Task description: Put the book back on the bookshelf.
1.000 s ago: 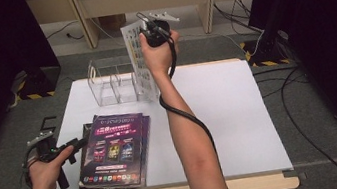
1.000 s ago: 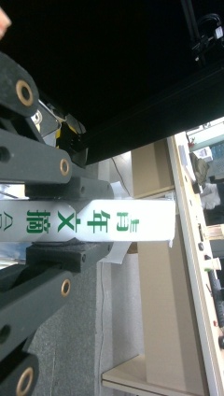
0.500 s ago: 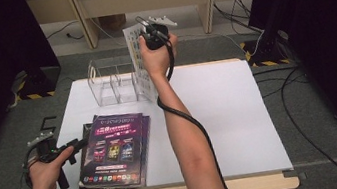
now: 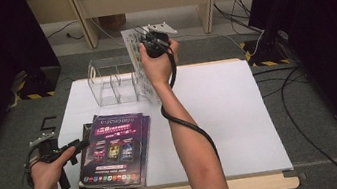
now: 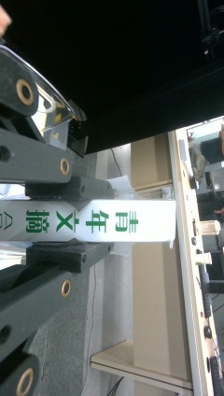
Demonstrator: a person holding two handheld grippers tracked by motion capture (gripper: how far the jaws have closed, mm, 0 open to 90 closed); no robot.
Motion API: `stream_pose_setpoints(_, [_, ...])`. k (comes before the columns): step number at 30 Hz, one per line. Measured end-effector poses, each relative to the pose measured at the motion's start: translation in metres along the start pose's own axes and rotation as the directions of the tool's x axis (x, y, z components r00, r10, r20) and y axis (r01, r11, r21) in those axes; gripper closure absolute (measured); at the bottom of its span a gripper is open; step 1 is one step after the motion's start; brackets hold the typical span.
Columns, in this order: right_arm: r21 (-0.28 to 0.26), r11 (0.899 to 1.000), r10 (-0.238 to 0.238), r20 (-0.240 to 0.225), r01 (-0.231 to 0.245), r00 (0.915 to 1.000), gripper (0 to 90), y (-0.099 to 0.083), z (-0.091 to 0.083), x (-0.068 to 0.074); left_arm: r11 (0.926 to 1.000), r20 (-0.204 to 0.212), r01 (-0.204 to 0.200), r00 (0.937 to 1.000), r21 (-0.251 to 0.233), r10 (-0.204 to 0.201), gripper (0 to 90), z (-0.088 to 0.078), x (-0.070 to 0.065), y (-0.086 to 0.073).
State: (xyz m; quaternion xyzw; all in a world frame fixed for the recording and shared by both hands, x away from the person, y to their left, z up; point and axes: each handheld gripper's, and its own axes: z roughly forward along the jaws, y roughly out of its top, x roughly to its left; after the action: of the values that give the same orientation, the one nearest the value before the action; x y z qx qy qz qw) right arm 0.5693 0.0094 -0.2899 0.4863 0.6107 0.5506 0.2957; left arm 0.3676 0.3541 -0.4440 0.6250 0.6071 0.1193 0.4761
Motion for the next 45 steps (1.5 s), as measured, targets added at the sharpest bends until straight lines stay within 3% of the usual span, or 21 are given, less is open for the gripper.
stream_pose_setpoints(9, [0.034, 0.999, -0.032, -0.016, 0.033, 0.9993, 73.7, -0.01, -0.029, 0.004, 1.0, -0.003, 0.002, 1.0, -0.005, -0.002, 48.1, -0.001, 0.0, 0.0])
stream_pose_setpoints(15, [0.063, 0.997, -0.032, -0.031, 0.034, 0.999, 73.7, -0.015, -0.043, 0.002, 1.0, 0.004, 0.003, 1.0, 0.002, -0.003, 48.2, 0.0, -0.002, -0.001])
stream_pose_setpoints(27, [0.081, 0.993, -0.078, -0.037, 0.081, 0.9963, 73.6, -0.03, -0.07, -0.001, 1.0, -0.007, 0.001, 1.0, -0.004, -0.001, 48.2, -0.003, -0.001, 0.0])
stream_pose_setpoints(45, [0.092, 0.992, -0.084, -0.031, 0.087, 0.996, 73.2, -0.056, -0.102, -0.003, 1.0, -0.006, -0.003, 1.0, -0.007, 0.003, 48.1, -0.002, -0.005, 0.0])
